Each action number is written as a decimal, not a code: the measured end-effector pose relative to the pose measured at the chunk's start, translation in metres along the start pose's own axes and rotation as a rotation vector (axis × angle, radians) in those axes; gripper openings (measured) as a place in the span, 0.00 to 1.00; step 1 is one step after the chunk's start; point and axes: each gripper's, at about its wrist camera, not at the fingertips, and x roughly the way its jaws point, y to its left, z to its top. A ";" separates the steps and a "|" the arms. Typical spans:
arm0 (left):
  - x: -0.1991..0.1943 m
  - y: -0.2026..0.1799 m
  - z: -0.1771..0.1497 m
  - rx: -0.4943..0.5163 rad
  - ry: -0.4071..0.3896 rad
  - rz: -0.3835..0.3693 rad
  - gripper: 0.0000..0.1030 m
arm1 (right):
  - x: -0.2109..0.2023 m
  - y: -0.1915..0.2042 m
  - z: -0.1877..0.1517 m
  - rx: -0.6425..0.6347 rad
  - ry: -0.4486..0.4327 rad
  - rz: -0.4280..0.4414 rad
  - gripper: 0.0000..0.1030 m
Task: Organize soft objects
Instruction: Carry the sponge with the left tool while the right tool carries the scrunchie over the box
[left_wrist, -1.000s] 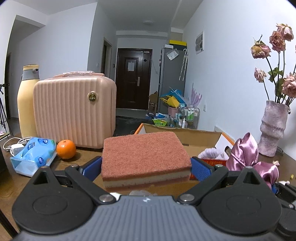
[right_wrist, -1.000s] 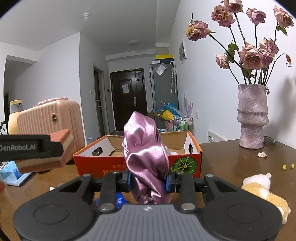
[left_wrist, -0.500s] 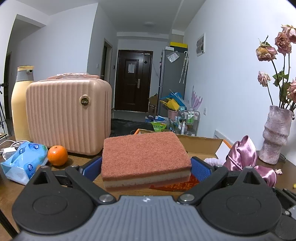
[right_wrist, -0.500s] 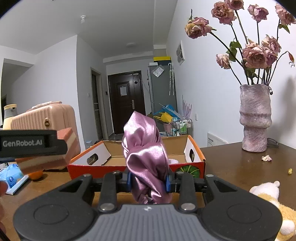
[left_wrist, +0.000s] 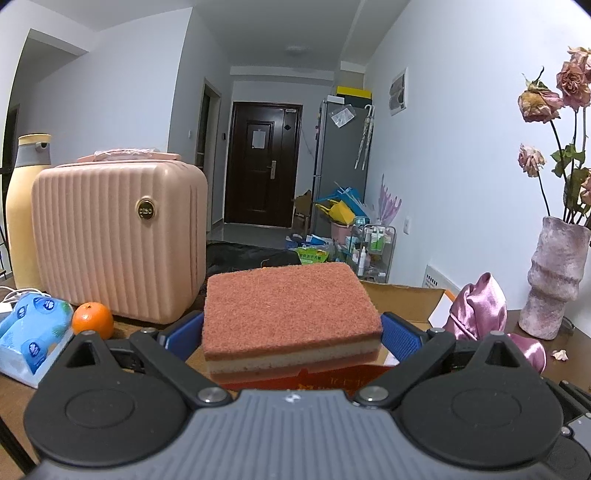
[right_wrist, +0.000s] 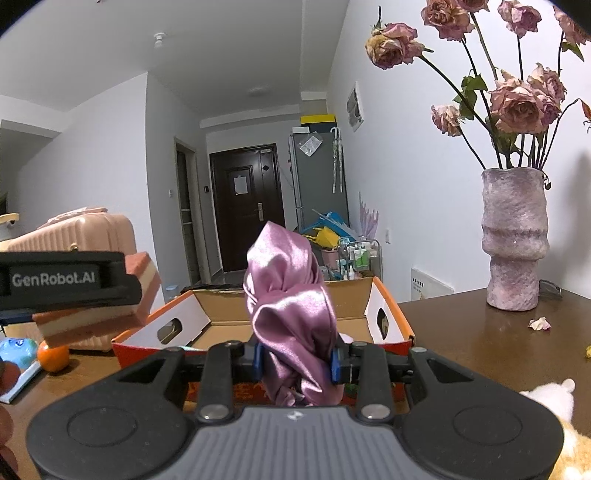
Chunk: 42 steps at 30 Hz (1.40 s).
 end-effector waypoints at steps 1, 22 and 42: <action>0.002 -0.001 0.001 0.000 -0.001 0.001 0.98 | 0.003 0.000 0.001 0.000 -0.001 -0.002 0.30; 0.047 -0.011 0.013 0.002 -0.015 0.023 0.98 | 0.056 -0.007 0.014 0.005 -0.023 -0.039 0.30; 0.093 -0.018 0.025 0.001 -0.010 0.059 0.98 | 0.096 -0.020 0.027 0.028 -0.031 -0.095 0.30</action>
